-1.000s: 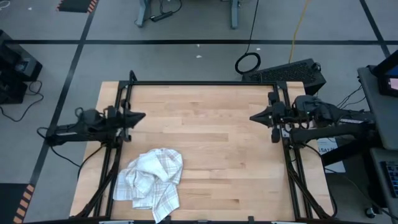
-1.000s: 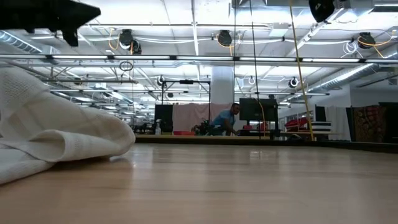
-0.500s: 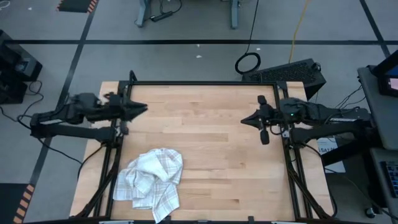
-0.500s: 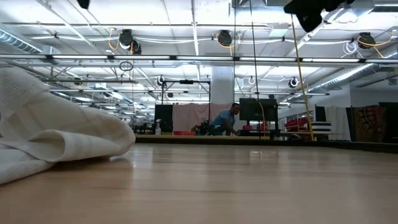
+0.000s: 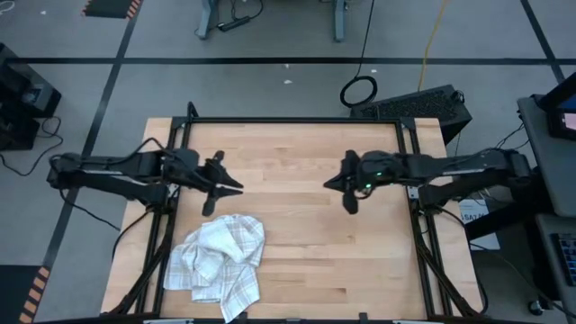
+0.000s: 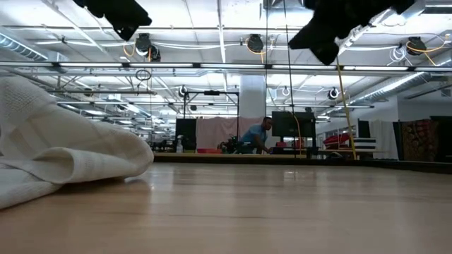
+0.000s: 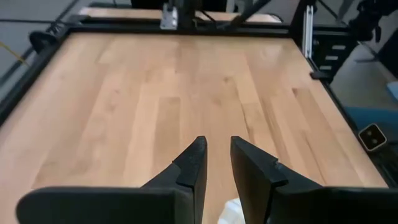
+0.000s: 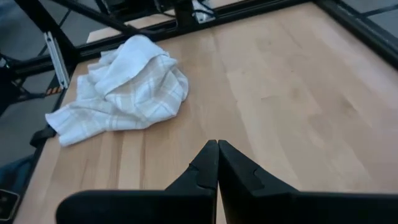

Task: Roll towel
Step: Roll the white kitchen towel

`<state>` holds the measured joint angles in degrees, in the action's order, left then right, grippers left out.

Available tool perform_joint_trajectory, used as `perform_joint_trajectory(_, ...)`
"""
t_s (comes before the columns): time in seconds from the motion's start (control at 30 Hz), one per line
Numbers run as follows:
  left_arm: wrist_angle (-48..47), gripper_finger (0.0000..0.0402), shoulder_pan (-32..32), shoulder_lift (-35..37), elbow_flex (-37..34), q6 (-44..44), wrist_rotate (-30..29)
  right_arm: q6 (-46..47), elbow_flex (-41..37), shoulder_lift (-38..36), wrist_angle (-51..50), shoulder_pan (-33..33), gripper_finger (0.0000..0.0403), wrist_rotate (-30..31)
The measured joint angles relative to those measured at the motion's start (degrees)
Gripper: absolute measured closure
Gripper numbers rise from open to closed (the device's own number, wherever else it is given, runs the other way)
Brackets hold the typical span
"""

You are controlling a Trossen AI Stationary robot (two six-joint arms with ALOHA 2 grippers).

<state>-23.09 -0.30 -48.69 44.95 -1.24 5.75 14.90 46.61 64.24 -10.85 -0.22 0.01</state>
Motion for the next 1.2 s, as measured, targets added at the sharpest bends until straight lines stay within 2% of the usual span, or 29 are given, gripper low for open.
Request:
perform_joint_trajectory(0.43, -0.89, 0.0322, -2.96, -2.31, 0.00, -4.40, -0.14, -3.59, 1.06, 25.29, 28.51, 6.74, 0.0403, -0.43)
perform_joint_trajectory(0.7, -11.76, 0.0322, -6.18, -4.70, 0.03, -16.27, -1.35, -3.61, 9.58, 34.49, 22.84, 8.27, 0.0403, -0.39)
perform_joint_trajectory(0.87, -15.94, 0.0315, -11.06, -8.86, 0.04, -22.38, -1.45, -5.42, 12.45, 36.62, 20.60, 8.21, 0.0403, -0.05)
perform_joint_trajectory(1.0, -16.36, 0.0271, -15.36, -13.59, 0.04, -24.52, -2.39, -6.68, 12.94, 36.33, 19.37, 8.21, 0.0403, 0.00)
perform_joint_trajectory(1.2, -16.39, 0.0160, -20.18, -22.38, 0.04, -25.50, -4.45, -7.10, 12.93, 35.75, 16.82, 8.21, 0.0403, 0.02)
